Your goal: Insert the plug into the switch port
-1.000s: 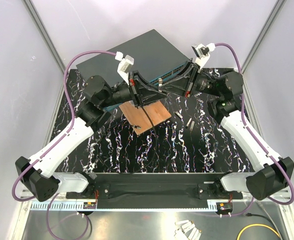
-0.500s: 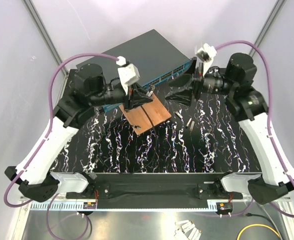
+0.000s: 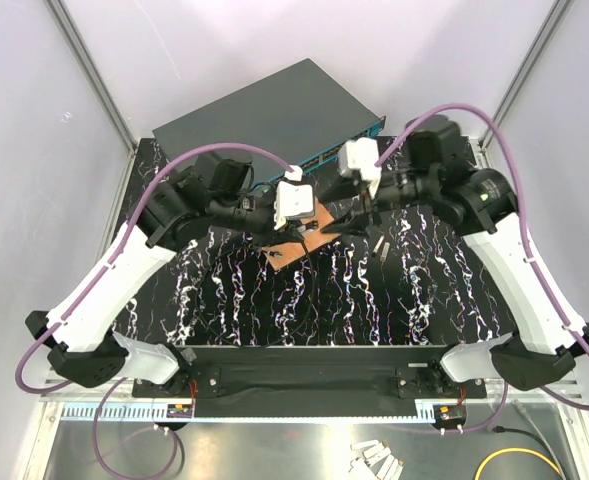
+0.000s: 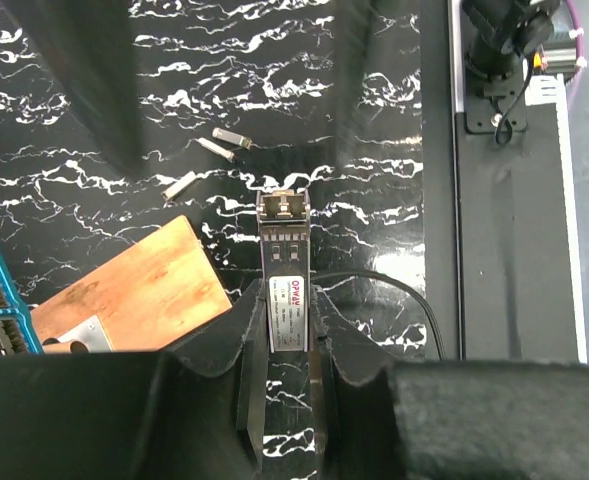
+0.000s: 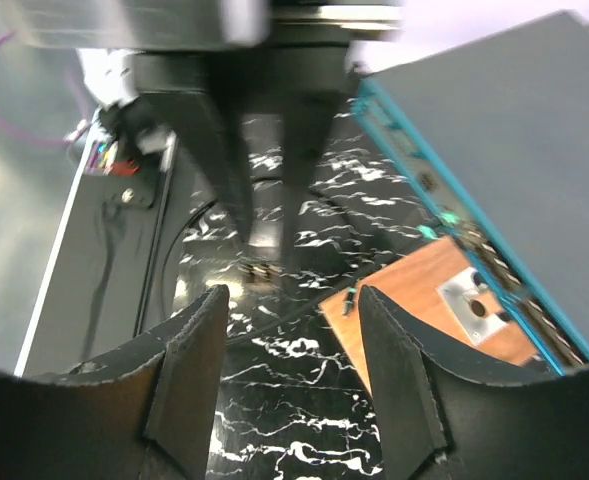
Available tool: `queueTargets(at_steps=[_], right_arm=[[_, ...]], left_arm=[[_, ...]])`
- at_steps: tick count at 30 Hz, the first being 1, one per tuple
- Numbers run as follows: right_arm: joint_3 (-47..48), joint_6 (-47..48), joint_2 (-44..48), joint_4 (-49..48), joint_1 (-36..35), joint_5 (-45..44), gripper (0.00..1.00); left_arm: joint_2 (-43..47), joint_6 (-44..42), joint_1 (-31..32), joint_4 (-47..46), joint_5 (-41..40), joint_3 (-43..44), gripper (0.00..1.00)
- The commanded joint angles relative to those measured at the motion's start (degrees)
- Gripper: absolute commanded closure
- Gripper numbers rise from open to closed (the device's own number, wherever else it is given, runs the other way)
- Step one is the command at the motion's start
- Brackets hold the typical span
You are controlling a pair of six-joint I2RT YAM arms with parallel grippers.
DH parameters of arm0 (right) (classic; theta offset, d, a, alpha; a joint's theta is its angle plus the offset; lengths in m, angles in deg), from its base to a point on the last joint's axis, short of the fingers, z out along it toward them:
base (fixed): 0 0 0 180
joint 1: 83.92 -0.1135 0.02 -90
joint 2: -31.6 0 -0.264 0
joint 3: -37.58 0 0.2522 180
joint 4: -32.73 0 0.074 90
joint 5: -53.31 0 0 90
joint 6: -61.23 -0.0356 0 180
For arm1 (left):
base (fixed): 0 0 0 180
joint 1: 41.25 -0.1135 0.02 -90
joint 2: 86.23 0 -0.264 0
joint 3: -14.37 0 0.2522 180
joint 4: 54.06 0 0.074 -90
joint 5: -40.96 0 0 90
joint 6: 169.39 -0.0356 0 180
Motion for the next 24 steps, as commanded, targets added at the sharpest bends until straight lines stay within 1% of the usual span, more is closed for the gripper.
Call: queueTargets(at_steps=[1, 5, 10, 12, 16, 19, 20, 21, 22, 23, 24], right_arm=[[1.67, 7.54, 0.15, 4.67, -3.32, -3.49, 0.39], [0.0, 7.72, 0.32, 3.45, -5.6, -5.24, 0.41], [0.17, 7.72, -0.2, 2.82, -7.1, -7.97, 0.48], [0.35, 7.72, -0.47, 2.91, -7.63, -8.5, 0.49], [0.53, 7.63, -0.73, 3.09, -8.69, -9.82, 0.57], [0.35, 7.81, -0.82, 3.17, -9.39, -11.04, 0.7], [0.18, 7.81, -0.91, 3.44, -9.48, -11.31, 0.79], [0.09, 7.55, -0.82, 3.35, -9.48, -11.57, 0.87], [-0.17, 7.2, -0.38, 2.92, -9.39, -12.19, 0.95], [-1.13, 6.06, 0.05, 1.17, -9.39, -12.54, 1.0], [-1.75, 5.7, 0.49, 0.11, -9.39, -12.89, 1.0]], left_arm=[[0.3, -2.2, 0.29, 0.24, -0.94, 3.17, 1.0], [0.21, -2.28, 0.56, 0.15, -0.85, 3.08, 1.0], [-0.14, -2.55, 1.09, 0.67, -1.2, 3.25, 1.0], [-0.31, -2.46, 1.44, 0.76, -1.55, 3.17, 1.0], [-0.49, -2.29, 1.7, 0.85, -1.82, 3.08, 1.0], [-0.75, -1.5, 1.7, 0.68, -2.78, 3.17, 1.0], [-0.67, -1.23, 1.61, 0.5, -2.96, 3.25, 1.0], [-0.67, -0.19, 1.7, 0.15, -2.87, 3.26, 1.0], [-0.23, 0.61, 1.7, -0.29, -3.39, 2.82, 0.96], [0.21, 1.75, 1.7, -2.03, -4.01, 2.29, 0.88], [1.0, 4.54, 1.7, -3.27, -4.36, 0.72, 0.75]])
